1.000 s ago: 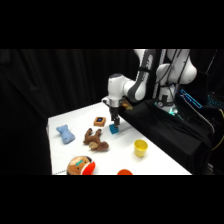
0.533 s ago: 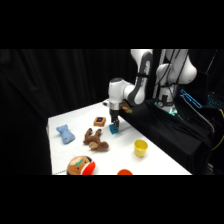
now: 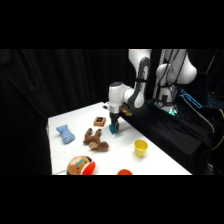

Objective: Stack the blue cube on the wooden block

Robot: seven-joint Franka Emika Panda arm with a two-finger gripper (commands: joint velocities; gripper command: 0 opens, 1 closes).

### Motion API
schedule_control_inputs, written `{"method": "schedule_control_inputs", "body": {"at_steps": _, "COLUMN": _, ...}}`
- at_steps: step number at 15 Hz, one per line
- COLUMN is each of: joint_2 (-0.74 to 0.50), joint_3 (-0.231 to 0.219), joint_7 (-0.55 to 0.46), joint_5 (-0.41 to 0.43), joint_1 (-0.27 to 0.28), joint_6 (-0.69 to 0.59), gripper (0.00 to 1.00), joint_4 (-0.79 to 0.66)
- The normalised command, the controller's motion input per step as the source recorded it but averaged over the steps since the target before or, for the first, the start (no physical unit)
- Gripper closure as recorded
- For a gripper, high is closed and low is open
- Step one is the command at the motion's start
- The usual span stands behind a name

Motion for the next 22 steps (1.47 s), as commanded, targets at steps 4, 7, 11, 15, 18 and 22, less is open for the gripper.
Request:
{"method": "schedule_control_inputs", "body": {"at_steps": 4, "joint_2": 0.09, "joint_3": -0.006, "joint_7": 0.00, "joint_5": 0.123, "joint_1": 0.046, "joint_6": 0.15, "gripper": 0.35, "joint_4": 0.08}}
{"method": "schedule_control_inputs", "body": {"at_steps": 7, "joint_2": 0.02, "joint_3": -0.032, "joint_7": 0.00, "joint_5": 0.112, "joint_1": 0.062, "joint_6": 0.05, "gripper": 0.60, "joint_4": 0.05}}
{"method": "schedule_control_inputs", "body": {"at_steps": 11, "joint_2": -0.15, "joint_3": 0.024, "joint_7": -0.04, "joint_5": 0.126, "joint_1": 0.018, "joint_6": -0.28, "gripper": 0.72, "joint_4": 0.00}}
{"method": "schedule_control_inputs", "body": {"at_steps": 15, "joint_2": -0.41, "joint_3": 0.087, "joint_7": -0.12, "joint_5": 0.137, "joint_1": -0.033, "joint_6": -0.49, "gripper": 0.75, "joint_4": -0.05}}
{"method": "schedule_control_inputs", "body": {"at_steps": 18, "joint_2": -0.41, "joint_3": 0.022, "joint_7": -0.12, "joint_5": 0.105, "joint_1": -0.013, "joint_6": -0.45, "gripper": 0.75, "joint_4": 0.01}}
{"method": "schedule_control_inputs", "body": {"at_steps": 22, "joint_2": -0.28, "joint_3": -0.016, "joint_7": -0.09, "joint_5": 0.064, "joint_1": -0.010, "joint_6": -0.32, "gripper": 0.75, "joint_4": 0.06}}
